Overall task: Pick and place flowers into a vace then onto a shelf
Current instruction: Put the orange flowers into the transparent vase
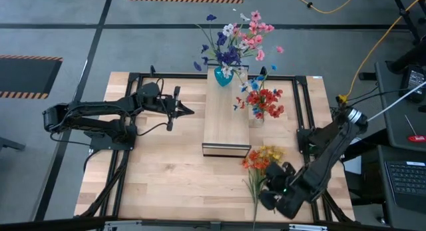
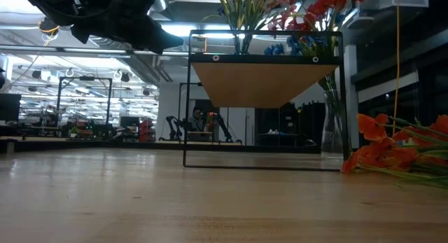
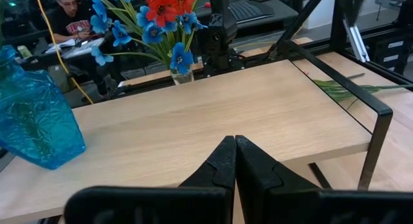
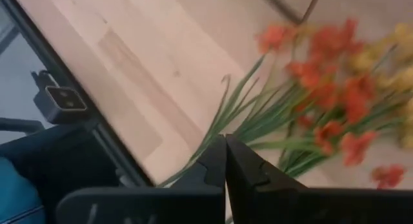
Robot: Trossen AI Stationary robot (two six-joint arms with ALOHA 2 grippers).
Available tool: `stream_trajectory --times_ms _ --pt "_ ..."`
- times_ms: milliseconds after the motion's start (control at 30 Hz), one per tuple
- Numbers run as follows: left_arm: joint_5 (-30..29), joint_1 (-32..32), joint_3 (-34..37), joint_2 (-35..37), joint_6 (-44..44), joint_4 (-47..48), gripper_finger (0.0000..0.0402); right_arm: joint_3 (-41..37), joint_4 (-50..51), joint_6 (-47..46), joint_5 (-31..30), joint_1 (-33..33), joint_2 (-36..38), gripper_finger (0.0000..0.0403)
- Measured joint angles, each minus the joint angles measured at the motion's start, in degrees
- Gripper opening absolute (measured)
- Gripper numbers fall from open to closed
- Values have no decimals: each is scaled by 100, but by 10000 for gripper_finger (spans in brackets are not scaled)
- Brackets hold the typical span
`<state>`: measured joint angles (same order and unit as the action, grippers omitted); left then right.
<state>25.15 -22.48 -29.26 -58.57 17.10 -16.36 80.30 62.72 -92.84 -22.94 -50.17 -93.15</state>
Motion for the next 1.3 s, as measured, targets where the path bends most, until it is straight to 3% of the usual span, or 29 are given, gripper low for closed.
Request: stream_trajectory --times_ms 200,467,967,1300 --pt "0 0 0 0 0 -2 3 620 564 -812 213 -28 -657 2" --pt "0 0 0 0 -144 -2 3 675 618 -1873 230 -135 -896 14" --pt "-1 0 0 0 -142 -2 2 675 151 -2251 367 -127 -1468 173" --pt "-2 0 0 -2 -144 -2 7 674 -235 -2397 479 -127 -2024 206"
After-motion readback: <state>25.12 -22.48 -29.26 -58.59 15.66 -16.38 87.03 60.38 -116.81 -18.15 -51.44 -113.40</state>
